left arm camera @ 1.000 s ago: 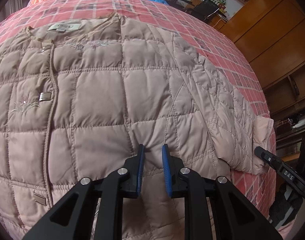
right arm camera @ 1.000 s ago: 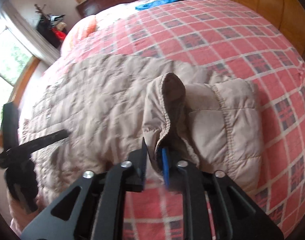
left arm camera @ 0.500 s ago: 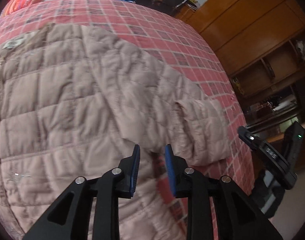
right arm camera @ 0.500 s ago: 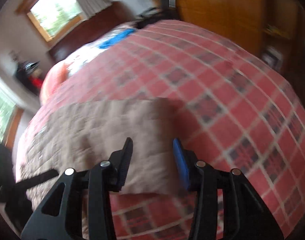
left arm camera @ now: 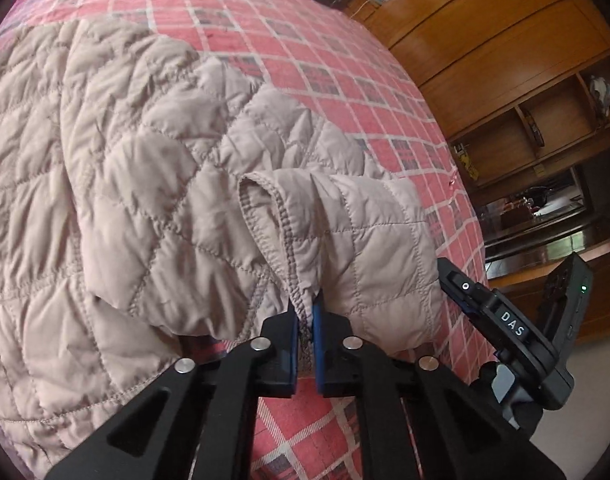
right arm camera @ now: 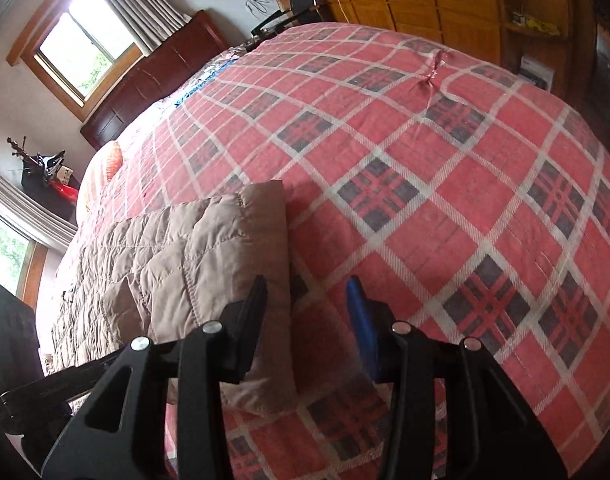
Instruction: Fold large clothes
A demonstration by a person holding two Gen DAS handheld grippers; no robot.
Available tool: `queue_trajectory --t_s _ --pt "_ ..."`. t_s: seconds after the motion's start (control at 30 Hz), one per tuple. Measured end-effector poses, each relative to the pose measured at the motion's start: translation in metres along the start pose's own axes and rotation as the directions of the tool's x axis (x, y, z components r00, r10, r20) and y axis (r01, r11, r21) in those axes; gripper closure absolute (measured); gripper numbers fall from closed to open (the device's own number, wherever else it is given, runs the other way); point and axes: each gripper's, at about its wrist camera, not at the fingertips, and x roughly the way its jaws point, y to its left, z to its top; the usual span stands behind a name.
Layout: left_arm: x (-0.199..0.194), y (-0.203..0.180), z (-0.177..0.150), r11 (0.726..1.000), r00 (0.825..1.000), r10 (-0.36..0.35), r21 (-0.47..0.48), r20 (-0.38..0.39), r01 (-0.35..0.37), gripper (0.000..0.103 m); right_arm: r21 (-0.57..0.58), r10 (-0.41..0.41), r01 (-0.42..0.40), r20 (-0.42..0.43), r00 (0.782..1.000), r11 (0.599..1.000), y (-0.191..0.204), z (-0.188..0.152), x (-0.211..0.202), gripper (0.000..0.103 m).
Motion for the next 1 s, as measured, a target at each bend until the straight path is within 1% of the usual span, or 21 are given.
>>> queue_trajectory --t_s 0.07,0.13,0.17,0.27,0.33,0.47,0.53,0.63,0.7,0.73,0.77,0.8,0.83,0.87,0.9,0.97,1.0 --pt "-0.017 0.000 -0.003 1.000 0.999 -0.005 0.010 0.053 0.004 0.099 0.005 0.029 -0.029 -0.006 1.000 1.000 0.000 0.001 0.000 0.061" --pt "-0.041 0.004 -0.006 1.000 0.994 0.000 0.028 0.111 -0.003 0.099 0.000 0.077 -0.077 -0.011 0.997 0.997 0.004 0.000 -0.002 0.061" --pt "-0.054 0.008 -0.007 0.999 0.990 0.008 0.036 0.141 -0.013 0.099 -0.011 0.114 -0.114 -0.017 0.993 0.993 0.008 0.000 -0.004 0.061" --pt "-0.095 0.034 -0.010 0.999 0.976 0.024 0.022 0.216 -0.030 0.099 -0.036 0.204 -0.206 -0.049 0.978 0.978 0.025 -0.004 -0.004 0.061" --pt "-0.120 0.056 -0.012 0.998 0.965 0.056 0.002 0.255 -0.059 0.099 -0.062 0.245 -0.250 -0.088 0.966 0.966 0.040 -0.008 0.001 0.058" --pt "-0.166 0.107 -0.018 0.989 0.934 0.146 -0.063 0.326 -0.133 0.099 -0.112 0.255 -0.274 -0.156 0.954 0.955 0.073 -0.015 0.017 0.058" --pt "-0.184 0.129 -0.021 0.981 0.916 0.192 -0.096 0.352 -0.169 0.099 -0.125 0.270 -0.298 -0.199 0.942 0.946 0.090 -0.017 0.027 0.058" --pt "-0.197 0.157 -0.026 0.970 0.902 0.237 -0.138 0.361 -0.200 0.099 -0.147 0.284 -0.327 -0.256 0.924 0.933 0.115 -0.023 0.040 0.058" --pt "-0.199 0.170 -0.028 0.962 0.894 0.266 -0.162 0.361 -0.221 0.099 -0.158 0.247 -0.302 -0.298 0.922 0.940 0.131 -0.026 0.053 0.058" --pt "-0.200 0.177 -0.029 0.960 0.894 0.270 -0.174 0.356 -0.221 0.099 -0.156 0.233 -0.292 -0.312 0.921 0.944 0.135 -0.026 0.059 0.058" --pt "-0.198 0.182 -0.029 0.958 0.897 0.271 -0.185 0.349 -0.218 0.099 -0.154 0.232 -0.295 -0.334 0.914 0.943 0.139 -0.028 0.066 0.061" --pt "-0.196 0.188 -0.030 0.957 0.899 0.272 -0.194 0.342 -0.216 0.099 -0.153 0.238 -0.304 -0.346 0.908 0.940 0.143 -0.029 0.069 0.072" --pt "-0.199 0.196 -0.030 0.956 0.901 0.274 -0.202 0.336 -0.215 0.099 -0.158 0.233 -0.304 -0.358 0.904 0.939 0.148 -0.031 0.073 0.075" --pt "-0.197 0.200 -0.030 0.954 0.903 0.277 -0.209 0.329 -0.216 0.099 -0.172 0.217 -0.289 -0.349 0.912 0.942 0.152 -0.028 0.074 0.078" --pt "-0.195 0.204 -0.031 0.953 0.906 0.275 -0.215 0.322 -0.214 0.099 -0.182 0.214 -0.288 -0.342 0.915 0.940 0.157 -0.028 0.071 0.083" --pt "-0.199 0.213 -0.035 0.953 0.908 0.269 -0.224 0.321 -0.203 0.099 -0.193 0.225 -0.299 -0.330 0.917 0.935 0.163 -0.027 0.062 0.089" --pt "-0.203 0.212 -0.037 0.953 0.906 0.269 -0.225 0.327 -0.202 0.099 -0.197 0.234 -0.307 -0.325 0.916 0.931 0.166 -0.026 0.057 0.092"
